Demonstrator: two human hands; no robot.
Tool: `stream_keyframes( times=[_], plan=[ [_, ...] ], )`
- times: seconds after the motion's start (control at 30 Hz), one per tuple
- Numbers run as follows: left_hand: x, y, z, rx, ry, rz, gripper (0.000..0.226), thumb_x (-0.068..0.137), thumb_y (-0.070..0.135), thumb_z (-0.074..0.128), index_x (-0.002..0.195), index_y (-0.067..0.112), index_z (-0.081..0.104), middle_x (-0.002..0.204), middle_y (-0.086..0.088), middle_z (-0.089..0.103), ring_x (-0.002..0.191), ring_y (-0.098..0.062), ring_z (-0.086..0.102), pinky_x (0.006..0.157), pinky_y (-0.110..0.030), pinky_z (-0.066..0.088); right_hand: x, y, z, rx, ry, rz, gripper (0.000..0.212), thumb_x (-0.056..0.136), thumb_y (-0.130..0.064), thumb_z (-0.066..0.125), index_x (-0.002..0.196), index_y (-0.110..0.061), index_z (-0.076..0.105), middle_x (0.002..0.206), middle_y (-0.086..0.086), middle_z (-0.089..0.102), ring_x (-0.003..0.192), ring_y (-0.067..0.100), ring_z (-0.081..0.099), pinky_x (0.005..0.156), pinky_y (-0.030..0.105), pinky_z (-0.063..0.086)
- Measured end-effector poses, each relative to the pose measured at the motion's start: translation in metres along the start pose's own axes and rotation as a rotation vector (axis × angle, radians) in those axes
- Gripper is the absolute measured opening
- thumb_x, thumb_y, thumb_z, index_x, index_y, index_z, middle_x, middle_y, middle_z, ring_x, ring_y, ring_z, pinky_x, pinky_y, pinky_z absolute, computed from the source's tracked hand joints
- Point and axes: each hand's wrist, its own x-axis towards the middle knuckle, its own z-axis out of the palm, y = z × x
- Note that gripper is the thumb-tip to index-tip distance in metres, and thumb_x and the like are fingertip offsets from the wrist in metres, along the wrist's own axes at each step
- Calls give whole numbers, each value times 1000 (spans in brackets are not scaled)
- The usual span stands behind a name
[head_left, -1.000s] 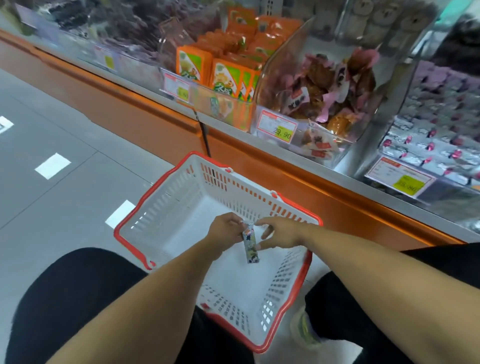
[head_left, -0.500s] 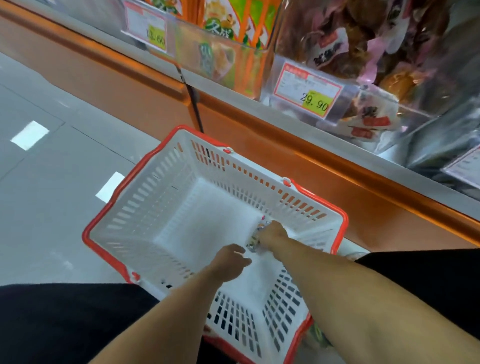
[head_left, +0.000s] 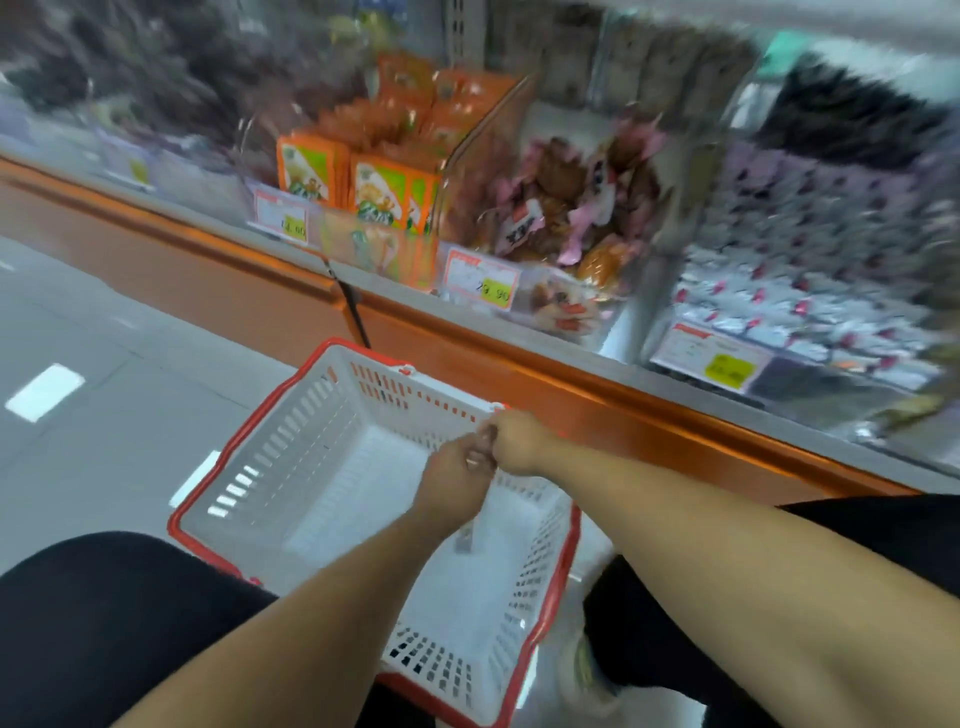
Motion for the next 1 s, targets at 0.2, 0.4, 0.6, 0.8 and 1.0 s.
stream_keyframes(
  times=[0.2,0.4,0.6,0.8,1.0],
  plan=[
    [-20,124,-34,-83,338,364,15,90,5,62,89,19,68,82,2,68,74,-6,61,68,-21,46,-92,-29,-101,-16,329,-292,17,88,-4,55,94,-12,69,105,13,73,99,33,65,79,37,51],
    [-30,246,-30,-133,326,651,16,89,7,62,86,23,65,78,14,66,74,4,61,65,-14,46,-151,-1,-185,399,836,-272,29,86,-3,60,100,-19,80,86,-3,75,70,6,66,65,23,50],
    [-16,298,13,-167,178,605,19,87,4,61,98,19,63,89,6,68,86,-18,64,77,-29,50,-145,45,-218,457,1051,10,30,89,-6,60,108,-21,79,110,3,76,107,22,67,92,35,55],
    [-4,297,56,59,76,603,44,92,-4,49,133,11,57,130,-9,61,123,-26,55,100,-29,41,-121,82,-256,106,889,241,33,98,-5,51,128,-8,66,125,16,68,107,30,67,92,40,56],
    [15,283,78,401,152,749,49,91,9,52,139,11,50,139,-9,53,132,-27,44,115,-40,33,-87,92,-281,-96,967,298,34,100,-7,46,125,-12,69,125,14,68,114,32,64,100,43,53]
  ],
)
